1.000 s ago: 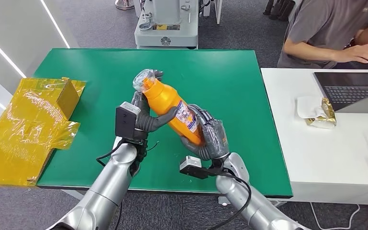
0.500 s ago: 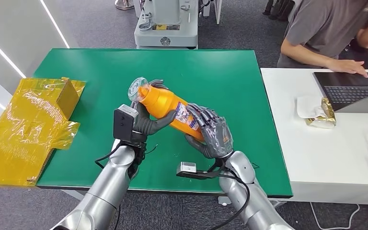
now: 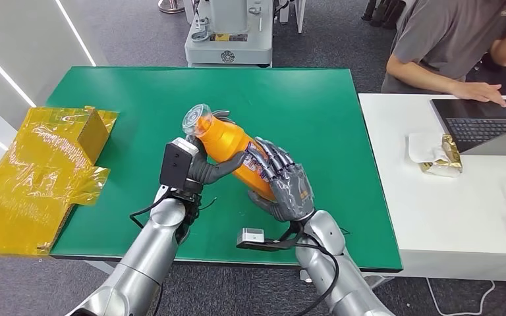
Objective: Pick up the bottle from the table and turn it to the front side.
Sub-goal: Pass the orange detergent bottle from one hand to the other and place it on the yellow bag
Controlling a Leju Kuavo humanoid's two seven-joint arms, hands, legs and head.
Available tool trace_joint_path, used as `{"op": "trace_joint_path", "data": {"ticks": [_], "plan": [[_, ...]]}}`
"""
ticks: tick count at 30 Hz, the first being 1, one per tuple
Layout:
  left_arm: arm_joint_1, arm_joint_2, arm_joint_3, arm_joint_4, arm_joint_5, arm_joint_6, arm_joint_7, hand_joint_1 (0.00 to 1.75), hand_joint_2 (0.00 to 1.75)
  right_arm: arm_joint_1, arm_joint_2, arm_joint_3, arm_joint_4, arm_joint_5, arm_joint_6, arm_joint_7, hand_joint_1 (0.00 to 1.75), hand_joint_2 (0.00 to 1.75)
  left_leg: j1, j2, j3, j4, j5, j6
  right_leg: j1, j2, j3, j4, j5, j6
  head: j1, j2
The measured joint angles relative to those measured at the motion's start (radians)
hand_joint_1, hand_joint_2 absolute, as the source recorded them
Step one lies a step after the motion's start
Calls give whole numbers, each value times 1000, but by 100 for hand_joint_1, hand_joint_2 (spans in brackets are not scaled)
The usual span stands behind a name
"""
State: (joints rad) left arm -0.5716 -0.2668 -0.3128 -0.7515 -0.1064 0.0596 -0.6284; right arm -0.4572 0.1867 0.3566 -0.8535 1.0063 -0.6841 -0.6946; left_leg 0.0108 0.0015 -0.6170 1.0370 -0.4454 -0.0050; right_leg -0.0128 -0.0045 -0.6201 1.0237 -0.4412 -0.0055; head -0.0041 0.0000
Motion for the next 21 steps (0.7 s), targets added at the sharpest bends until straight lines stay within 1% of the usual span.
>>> {"op": "trace_joint_path", "data": {"ticks": [6,8,11,15,21], "plan": [[0,0,0,0,0,1,0,175,175,0,5,1,7,-18,0,0,0,175,0,0,0,0,0,0,0,0,0,0,0,0,0,0],[0,0,0,0,0,4,-1,175,175,0,6,4,8,-49,0,0,0,175,0,0,0,0,0,0,0,0,0,0,0,0,0,0],[0,1,0,0,0,12,-1,175,175,4,6,16,3,-129,0,0,0,175,0,0,0,0,0,0,0,0,0,0,0,0,0,0],[0,3,4,0,-1,24,-1,175,175,25,6,43,-32,-224,0,0,0,175,0,0,0,0,0,0,0,0,0,0,0,0,0,0],[0,8,8,0,-2,26,-1,175,175,45,6,69,-70,-245,0,-1,0,175,0,0,0,0,0,0,0,0,0,0,0,0,0,0]]}}
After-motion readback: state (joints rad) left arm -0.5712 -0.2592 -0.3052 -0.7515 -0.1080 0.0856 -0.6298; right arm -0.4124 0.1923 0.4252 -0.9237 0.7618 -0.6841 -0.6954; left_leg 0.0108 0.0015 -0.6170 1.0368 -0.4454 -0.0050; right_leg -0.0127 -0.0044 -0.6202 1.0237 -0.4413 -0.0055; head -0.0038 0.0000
